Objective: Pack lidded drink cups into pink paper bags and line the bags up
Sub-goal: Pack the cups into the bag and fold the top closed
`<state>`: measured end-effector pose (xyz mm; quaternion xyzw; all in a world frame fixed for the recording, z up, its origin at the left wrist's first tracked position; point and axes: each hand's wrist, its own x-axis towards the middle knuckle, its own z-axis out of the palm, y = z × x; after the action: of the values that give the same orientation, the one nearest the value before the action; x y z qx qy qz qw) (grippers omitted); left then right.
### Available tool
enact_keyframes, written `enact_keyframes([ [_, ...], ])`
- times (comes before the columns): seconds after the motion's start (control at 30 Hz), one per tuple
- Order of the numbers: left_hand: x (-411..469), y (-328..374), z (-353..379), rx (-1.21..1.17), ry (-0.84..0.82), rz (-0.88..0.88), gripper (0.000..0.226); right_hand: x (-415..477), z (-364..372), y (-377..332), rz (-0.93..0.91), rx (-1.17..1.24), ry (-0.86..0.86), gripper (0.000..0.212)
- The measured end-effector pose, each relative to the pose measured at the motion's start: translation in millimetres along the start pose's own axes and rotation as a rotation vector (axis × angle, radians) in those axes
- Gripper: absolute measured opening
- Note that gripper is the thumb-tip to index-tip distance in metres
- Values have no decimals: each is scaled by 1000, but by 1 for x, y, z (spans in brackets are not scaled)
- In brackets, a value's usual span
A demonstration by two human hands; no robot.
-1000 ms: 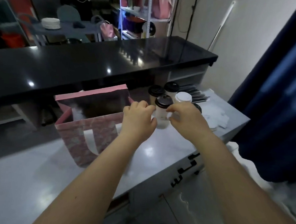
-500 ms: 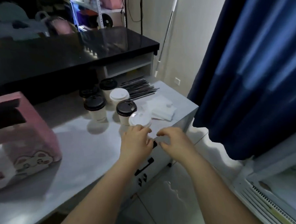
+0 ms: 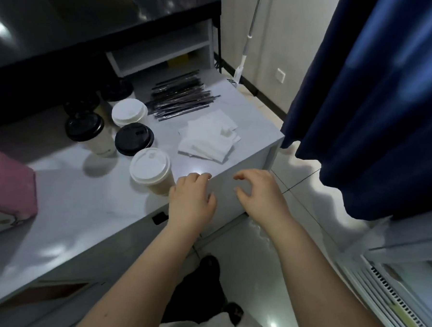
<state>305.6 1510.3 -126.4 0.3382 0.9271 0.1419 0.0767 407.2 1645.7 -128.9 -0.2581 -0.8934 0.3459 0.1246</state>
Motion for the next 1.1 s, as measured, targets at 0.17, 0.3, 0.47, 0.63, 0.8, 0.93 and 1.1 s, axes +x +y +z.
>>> enact_keyframes([
  [0.17, 61, 9, -2, -45, 25, -16, 50, 59, -3, 11, 19, 27, -11, 26],
  [0.3, 118, 12, -7, -17, 31, -73, 51, 114, -2, 13, 20, -46, -127, 29],
  [0.47, 167, 14, -15, 82, 19, -141, 51, 188, 0, 8, 24, -120, -236, 31],
  [0.63, 194, 10, -18, 138, -42, -248, 52, 236, 17, 7, -21, -152, -352, 40],
  [0.8, 212, 2, -17, 157, -91, -423, 51, 273, 33, 17, -126, -312, -514, 72],
  [0.93, 223, 4, -14, 109, -84, -613, 53, 294, 46, 16, -316, -450, -578, 89],
  [1.1, 215, 7, -7, 18, 18, -813, 57, 295, 56, 21, -495, -432, -641, 76],
])
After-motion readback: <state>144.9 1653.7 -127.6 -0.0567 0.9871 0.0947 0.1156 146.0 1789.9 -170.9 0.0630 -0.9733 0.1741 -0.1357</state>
